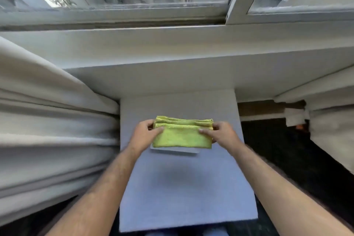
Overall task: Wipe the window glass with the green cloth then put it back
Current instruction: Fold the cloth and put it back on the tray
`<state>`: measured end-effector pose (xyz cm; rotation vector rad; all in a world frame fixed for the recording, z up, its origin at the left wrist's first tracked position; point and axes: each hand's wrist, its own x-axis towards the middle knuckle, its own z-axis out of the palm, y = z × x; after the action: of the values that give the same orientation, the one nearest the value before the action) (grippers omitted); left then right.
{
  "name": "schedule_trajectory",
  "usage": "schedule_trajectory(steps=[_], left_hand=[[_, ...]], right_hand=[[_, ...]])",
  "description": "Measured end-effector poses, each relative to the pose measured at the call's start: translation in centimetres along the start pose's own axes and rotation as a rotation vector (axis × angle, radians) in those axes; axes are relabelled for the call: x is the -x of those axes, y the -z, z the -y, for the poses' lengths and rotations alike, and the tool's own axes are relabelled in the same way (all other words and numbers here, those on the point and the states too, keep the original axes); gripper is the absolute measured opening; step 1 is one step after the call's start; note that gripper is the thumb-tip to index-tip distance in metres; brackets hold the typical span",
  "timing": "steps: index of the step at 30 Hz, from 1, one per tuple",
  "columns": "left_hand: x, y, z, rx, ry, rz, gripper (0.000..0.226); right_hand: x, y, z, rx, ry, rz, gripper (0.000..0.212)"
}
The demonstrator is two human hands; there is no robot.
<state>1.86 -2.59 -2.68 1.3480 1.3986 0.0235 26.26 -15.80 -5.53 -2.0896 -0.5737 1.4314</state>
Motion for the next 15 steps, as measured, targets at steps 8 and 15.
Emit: schedule_trajectory(steps=[8,15], left_hand=[[-6.6,-5.0,9.6,-0.313,0.046,-0.141,0.028],[-8.4,-5.5,11.7,-0.297,0.064,-0.13,0.044]], right_hand=[[-6.0,-7.1,-9.5,0.052,-0.121,-0.157,0.037],[-6.7,-8.4,-10.3,0.106,-0.037,-0.23,0.041]])
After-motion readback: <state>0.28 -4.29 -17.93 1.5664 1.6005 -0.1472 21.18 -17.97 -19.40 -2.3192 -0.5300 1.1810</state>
